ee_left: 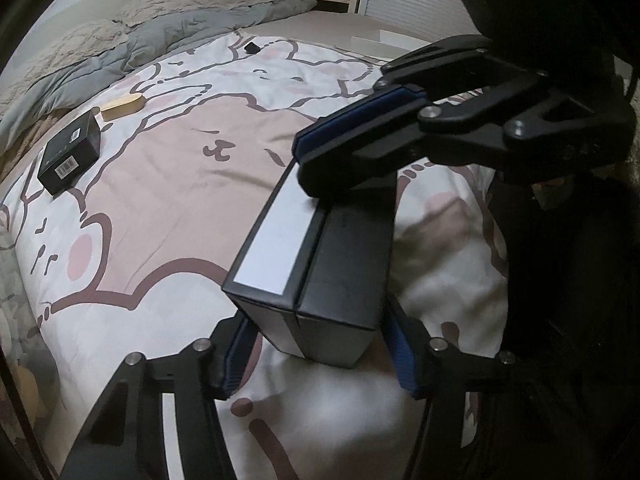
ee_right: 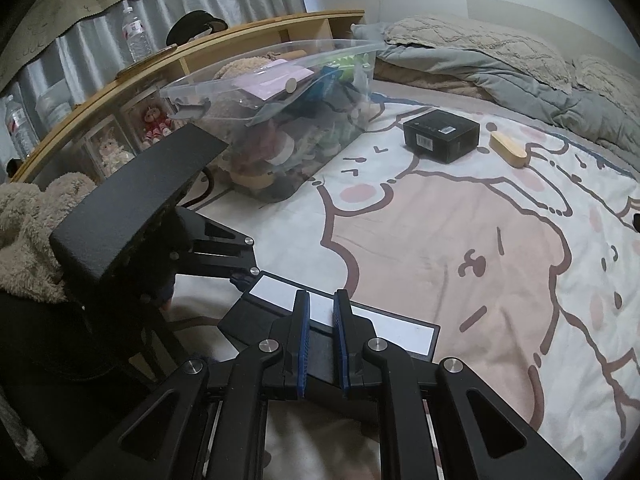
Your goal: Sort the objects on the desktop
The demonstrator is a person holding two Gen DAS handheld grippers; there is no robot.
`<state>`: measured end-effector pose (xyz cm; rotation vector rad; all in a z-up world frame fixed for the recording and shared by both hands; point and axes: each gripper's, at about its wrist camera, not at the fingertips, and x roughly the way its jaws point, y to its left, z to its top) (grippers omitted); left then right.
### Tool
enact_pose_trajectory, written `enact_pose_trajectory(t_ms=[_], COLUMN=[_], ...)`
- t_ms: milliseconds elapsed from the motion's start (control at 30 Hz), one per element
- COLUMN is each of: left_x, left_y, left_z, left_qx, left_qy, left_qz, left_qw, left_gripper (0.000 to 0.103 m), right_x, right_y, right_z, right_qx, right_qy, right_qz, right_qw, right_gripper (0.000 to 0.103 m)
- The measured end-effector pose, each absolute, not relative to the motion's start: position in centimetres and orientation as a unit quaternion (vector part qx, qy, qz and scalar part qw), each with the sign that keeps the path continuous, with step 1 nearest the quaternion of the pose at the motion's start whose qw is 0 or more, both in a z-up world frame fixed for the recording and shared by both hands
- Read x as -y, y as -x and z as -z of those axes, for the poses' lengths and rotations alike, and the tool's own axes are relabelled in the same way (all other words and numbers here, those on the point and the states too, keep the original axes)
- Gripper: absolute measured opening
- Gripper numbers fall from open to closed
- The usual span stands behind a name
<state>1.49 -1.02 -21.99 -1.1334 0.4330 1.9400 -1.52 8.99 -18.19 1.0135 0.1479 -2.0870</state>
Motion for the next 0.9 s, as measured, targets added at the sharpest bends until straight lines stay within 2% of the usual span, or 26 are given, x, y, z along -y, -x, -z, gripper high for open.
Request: enact_pose_trajectory(t_ms=[233,433,667,700,733,767,800,900], left_x=[1.1,1.1,0.6,0.5,0.3,0.2,0.1,-0.3], left_y=[-1.6,-1.4,-0.9,-0.8,-0.8,-0.8,-0.7,-0.5], left_z=[21.8,21.8,21.3,21.2,20.9,20.7,20.5,19.8], left_qx=[-0.168,-0.152,-0.117,-0.113,-0.106,-0.101,-0.097,-0.084], left_qy=[0.447,0.452,0.472,0.473,0.473,0.472,0.472,0.474], left_qz=[-0.776,-0.781,-0.775,-0.775,-0.775,-0.775,-0.775,-0.776], left_qw=[0.412,0.403,0.403,0.403,0.405,0.408,0.408,0.407], left_gripper=[0.056,0.056,0.054,0.053,0.053,0.052,0.051,0.05], right_x=[-9.2,-11.0,-14.6,-15.3,-15.5,-16.0,-16.1,-16.1], right_y=[1.6,2.3,2.1,1.7,1.5,0.9,0.5,-0.6], right_z=[17.9,16.9,15.9,16.0,16.0,16.2,16.3,17.0], right_qx=[-0.056,-0.065,-0.034,-0.034,-0.034,-0.032,-0.03,-0.036], right_qy=[-0.403,-0.41,-0.404,-0.402,-0.402,-0.403,-0.4,-0.405], right_qz=[0.825,0.847,0.874,0.879,0.88,0.883,0.885,0.881], right_qw=[0.393,0.332,0.268,0.255,0.249,0.239,0.237,0.242], right_gripper=[0.012,0.012,0.014,0.031,0.075,0.095,0.103,0.103])
